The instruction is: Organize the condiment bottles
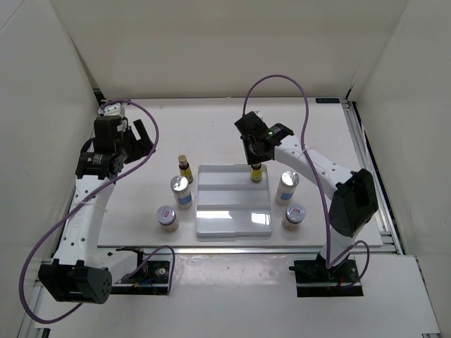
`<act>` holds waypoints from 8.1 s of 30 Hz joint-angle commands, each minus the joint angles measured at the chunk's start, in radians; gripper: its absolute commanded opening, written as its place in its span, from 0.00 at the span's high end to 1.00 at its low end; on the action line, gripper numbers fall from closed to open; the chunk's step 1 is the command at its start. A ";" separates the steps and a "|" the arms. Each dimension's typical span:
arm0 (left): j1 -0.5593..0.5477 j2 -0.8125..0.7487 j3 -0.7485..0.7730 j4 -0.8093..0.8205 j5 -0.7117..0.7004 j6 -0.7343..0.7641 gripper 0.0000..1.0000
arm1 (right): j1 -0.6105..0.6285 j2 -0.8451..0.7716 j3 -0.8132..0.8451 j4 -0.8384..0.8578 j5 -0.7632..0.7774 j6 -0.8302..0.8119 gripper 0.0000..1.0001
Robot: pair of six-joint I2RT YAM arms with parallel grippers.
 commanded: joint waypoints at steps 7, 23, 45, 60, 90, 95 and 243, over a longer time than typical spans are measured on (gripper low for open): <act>-0.002 0.013 -0.006 -0.001 0.012 0.017 0.06 | -0.083 -0.074 -0.025 0.019 -0.060 0.065 0.10; -0.048 0.180 0.027 0.062 0.349 0.095 0.29 | -0.083 -0.572 -0.038 -0.128 0.023 0.038 0.00; -0.214 0.444 0.197 -0.040 0.161 0.078 0.28 | -0.083 -0.735 -0.219 -0.171 0.013 0.052 0.00; -0.214 0.505 0.188 -0.077 0.132 0.069 0.61 | -0.083 -0.772 -0.247 -0.189 0.051 0.043 0.00; -0.556 0.737 0.579 -0.241 -0.086 -0.041 0.89 | -0.083 -0.873 -0.284 -0.285 0.097 0.071 0.00; -0.556 0.760 0.560 -0.241 -0.108 -0.050 0.76 | -0.083 -0.873 -0.302 -0.285 0.083 0.080 0.00; -0.467 0.203 0.089 -0.295 -0.096 -0.136 0.89 | -0.036 -0.763 -0.472 -0.031 -0.107 0.135 0.00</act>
